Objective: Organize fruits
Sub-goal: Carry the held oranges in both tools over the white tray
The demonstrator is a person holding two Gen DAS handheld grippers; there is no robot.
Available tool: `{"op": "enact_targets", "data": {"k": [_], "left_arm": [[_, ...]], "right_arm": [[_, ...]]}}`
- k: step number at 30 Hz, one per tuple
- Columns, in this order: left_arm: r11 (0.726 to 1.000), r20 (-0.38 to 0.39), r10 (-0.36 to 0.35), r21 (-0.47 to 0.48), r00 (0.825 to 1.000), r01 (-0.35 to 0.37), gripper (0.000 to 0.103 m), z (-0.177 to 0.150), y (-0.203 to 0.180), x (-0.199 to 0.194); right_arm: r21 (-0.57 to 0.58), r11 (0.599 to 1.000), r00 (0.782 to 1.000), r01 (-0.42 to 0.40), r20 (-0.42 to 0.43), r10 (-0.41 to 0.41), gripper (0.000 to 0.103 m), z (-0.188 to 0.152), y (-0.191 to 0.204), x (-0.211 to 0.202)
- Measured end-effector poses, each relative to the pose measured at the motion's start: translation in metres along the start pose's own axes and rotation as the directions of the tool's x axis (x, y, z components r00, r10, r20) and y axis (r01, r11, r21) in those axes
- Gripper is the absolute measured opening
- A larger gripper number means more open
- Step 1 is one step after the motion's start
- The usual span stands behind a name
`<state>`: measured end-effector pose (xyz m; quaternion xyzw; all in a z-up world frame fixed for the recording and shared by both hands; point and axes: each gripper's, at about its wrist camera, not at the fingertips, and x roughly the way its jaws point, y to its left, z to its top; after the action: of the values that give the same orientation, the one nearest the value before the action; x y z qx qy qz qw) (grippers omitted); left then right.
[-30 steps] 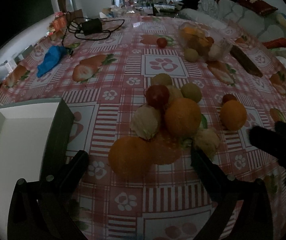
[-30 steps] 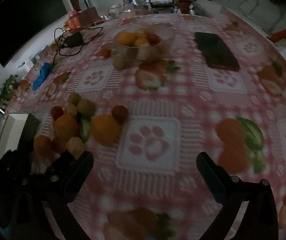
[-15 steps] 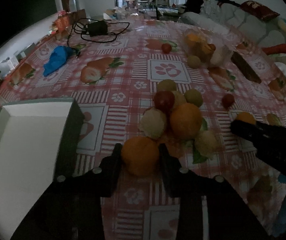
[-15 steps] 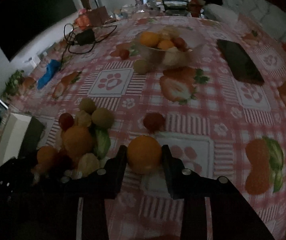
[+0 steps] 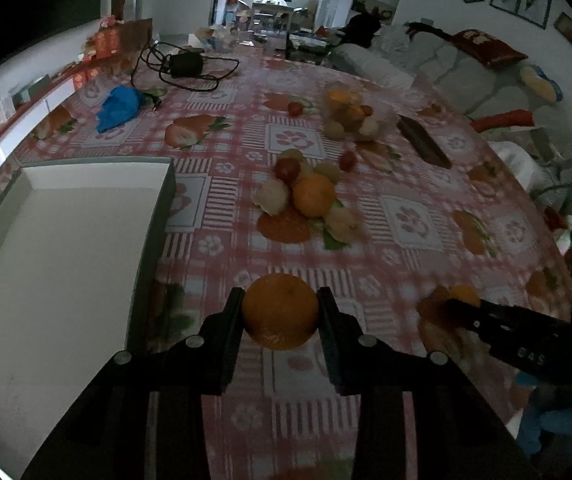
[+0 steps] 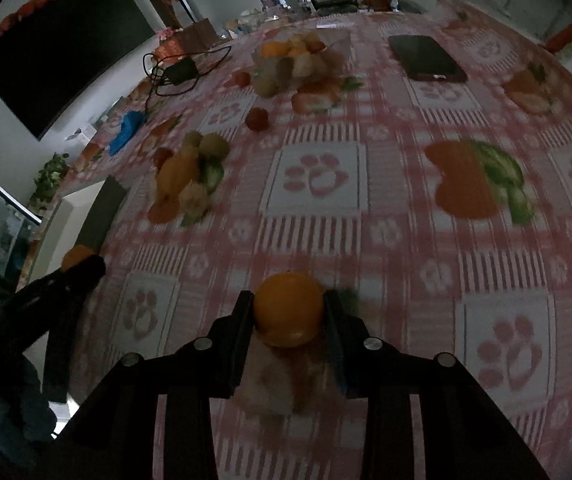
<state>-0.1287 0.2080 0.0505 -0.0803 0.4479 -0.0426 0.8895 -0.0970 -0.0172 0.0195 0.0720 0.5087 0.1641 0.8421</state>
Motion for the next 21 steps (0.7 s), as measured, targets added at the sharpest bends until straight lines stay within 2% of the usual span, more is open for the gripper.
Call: {"op": "enact_targets", "data": {"k": [9,15,21], "left_arm": [[0.999,0.029,0.019,0.027,0.999,-0.019,0.039,-0.014,0.005,-0.046],[0.999,0.069,0.05,-0.003,0.996,-0.049,0.039,-0.02,0.03,-0.072],[0.991,0.094,0.129,-0.05,0.987,-0.125,0.039,-0.024,0.068,-0.091]], "right_arm": [[-0.027,1.0,1.0,0.01,0.027,-0.01,0.036,-0.014,0.014,-0.025],[-0.058,0.998,0.999,0.013,0.032,-0.011,0.036,-0.02,0.036,-0.031],[-0.123,0.992,0.999,-0.003,0.033,0.007,0.036,-0.016,0.074,-0.031]]}}
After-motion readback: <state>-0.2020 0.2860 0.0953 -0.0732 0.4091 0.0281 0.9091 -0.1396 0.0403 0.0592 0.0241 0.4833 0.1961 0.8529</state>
